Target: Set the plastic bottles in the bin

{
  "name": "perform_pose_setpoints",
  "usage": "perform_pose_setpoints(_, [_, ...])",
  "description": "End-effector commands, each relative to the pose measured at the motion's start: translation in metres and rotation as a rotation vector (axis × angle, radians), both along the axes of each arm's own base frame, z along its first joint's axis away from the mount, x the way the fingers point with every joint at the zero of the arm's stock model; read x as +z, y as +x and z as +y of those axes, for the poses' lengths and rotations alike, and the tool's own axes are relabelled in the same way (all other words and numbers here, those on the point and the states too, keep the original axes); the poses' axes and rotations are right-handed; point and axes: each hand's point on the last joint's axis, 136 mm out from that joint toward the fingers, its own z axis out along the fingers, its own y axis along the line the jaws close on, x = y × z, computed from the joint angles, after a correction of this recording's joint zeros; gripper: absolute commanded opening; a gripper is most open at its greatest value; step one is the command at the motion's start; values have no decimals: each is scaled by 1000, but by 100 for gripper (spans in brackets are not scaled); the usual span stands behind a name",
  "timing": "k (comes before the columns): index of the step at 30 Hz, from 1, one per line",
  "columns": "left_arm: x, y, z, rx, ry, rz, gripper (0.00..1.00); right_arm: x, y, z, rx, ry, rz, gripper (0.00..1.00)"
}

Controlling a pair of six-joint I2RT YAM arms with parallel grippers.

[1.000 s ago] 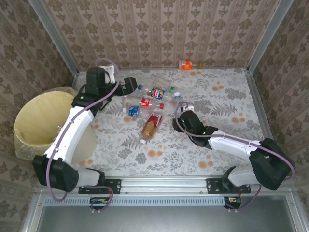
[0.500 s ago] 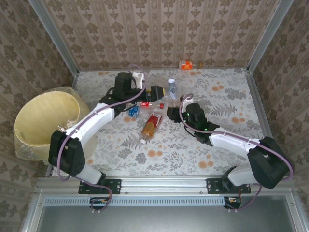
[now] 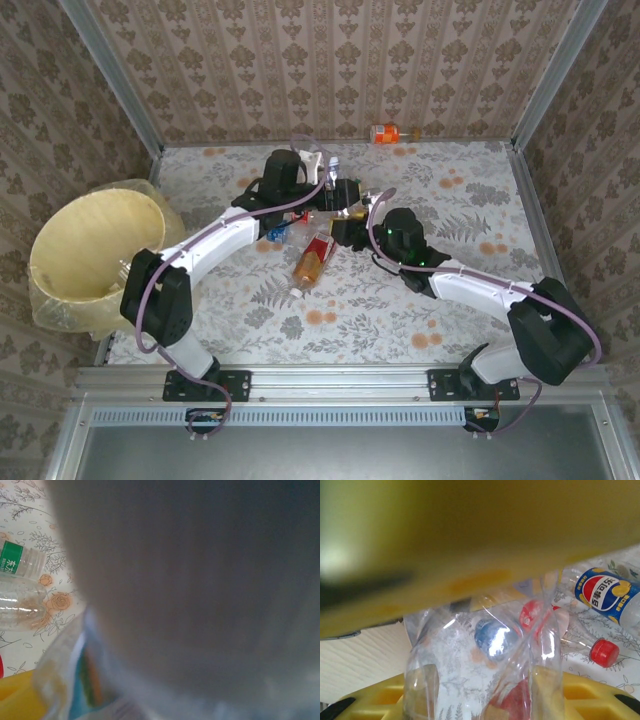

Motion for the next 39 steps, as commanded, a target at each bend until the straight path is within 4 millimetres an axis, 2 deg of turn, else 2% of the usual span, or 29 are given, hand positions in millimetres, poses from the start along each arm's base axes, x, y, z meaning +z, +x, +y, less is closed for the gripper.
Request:
perform_pose_setpoints(1, [19,0,-7,-9,-46,-44,91,18,-1,11,46,30,-49,48])
perform_pose_setpoints(7, [23,-2,-5,-12,-45,-68,63,16,-3,10,49,23,-47,54])
perform_pose_setpoints(10, [23,-2,-3,-8,-45,-76,56,14,-5,11,64,21,-37,59])
perform_pose_setpoints(16, [22,1,3,28,-26,-84,54,9,-13,15,113,-11,-22,80])
perform_pose_setpoints(18, [20,2,5,39,-9,-83,54,20,-17,11,112,-14,-44,85])
perform_pose_setpoints(23, [19,5,14,79,44,-107,54,27,-21,2,93,-48,-100,92])
perform_pose_setpoints(25, [19,7,22,106,81,-122,54,32,-23,-3,80,-63,-128,100])
perform_pose_setpoints(31, [26,13,53,192,180,-174,54,40,-18,-27,-45,-92,-172,100])
perform_pose_setpoints(34, [33,17,77,251,223,-200,54,42,-12,-44,-146,-88,-187,100])
perform_pose_setpoints(39, [46,17,114,329,298,-233,54,35,-6,-58,-232,-101,-184,100])
